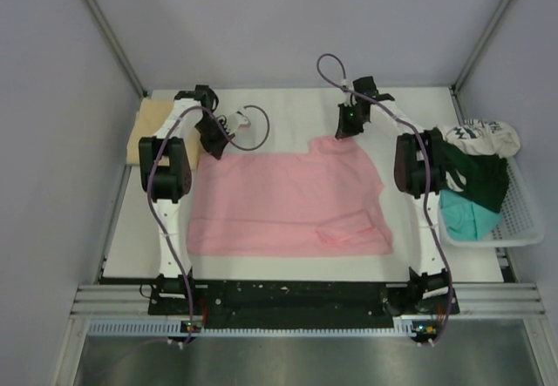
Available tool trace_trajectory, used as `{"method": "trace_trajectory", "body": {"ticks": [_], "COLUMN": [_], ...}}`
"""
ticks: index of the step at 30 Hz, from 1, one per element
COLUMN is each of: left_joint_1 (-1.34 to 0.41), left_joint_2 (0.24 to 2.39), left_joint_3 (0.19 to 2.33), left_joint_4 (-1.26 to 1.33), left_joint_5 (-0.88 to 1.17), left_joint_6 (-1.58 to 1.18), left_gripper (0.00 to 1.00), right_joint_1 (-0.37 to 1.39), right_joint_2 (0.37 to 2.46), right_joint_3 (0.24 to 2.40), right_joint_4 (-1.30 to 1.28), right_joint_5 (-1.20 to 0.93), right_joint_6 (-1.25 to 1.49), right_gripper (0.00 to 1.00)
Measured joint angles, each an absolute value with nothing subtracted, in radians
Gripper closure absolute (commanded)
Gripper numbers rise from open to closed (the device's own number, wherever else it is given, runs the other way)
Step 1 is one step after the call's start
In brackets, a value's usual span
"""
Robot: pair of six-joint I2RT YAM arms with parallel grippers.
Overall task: Fold and stack the t-shirts
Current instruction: Grap the side of the flattened tshirt furthest away from the robot with both arms, then fold the other side of the tshirt into a rectangle
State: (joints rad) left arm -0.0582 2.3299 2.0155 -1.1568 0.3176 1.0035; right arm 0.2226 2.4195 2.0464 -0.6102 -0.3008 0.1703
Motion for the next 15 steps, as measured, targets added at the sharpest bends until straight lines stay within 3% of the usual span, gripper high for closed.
{"method": "trace_trajectory", "body": {"ticks": [7, 15], "left_joint_1": [-0.061, -0.072], "left_joint_2": [2.184, 1.923], "left_joint_3": [1.900, 1.604], "left_joint_4": [-1.140, -1.116], "left_joint_5": [0.317, 0.316], "left_joint_6": [1.001, 1.019], "left_gripper": [1.00, 1.00], "right_joint_1": [0.227, 0.228], "right_joint_2": [2.173, 1.580], "right_joint_3": [1.778, 1.256], "right_joint_4": [-0.667, -0.662], "right_joint_5": [-0.306, -0.356], "right_joint_6": [0.166, 0.173], "right_gripper": [1.00, 1.00]}}
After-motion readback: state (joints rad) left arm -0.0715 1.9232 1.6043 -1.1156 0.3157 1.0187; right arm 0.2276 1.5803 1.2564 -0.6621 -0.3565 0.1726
